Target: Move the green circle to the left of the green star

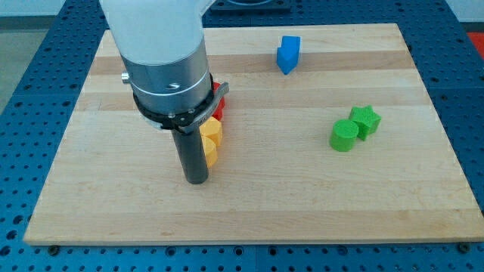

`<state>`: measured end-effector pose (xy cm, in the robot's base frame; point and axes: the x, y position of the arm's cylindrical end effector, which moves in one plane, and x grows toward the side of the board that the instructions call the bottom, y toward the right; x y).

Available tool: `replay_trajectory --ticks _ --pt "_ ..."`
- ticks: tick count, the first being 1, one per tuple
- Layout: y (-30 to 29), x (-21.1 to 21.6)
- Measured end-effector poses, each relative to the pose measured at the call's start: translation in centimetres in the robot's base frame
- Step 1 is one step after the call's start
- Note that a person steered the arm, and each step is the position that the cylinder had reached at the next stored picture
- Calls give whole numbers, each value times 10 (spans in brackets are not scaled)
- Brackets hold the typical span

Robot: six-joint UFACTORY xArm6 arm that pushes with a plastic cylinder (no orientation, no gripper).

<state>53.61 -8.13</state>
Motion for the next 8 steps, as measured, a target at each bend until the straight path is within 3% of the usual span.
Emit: replay_trajectory --ticks 2,6,8 --pt "14 1" --pt "196 -9" --pt "238 -32"
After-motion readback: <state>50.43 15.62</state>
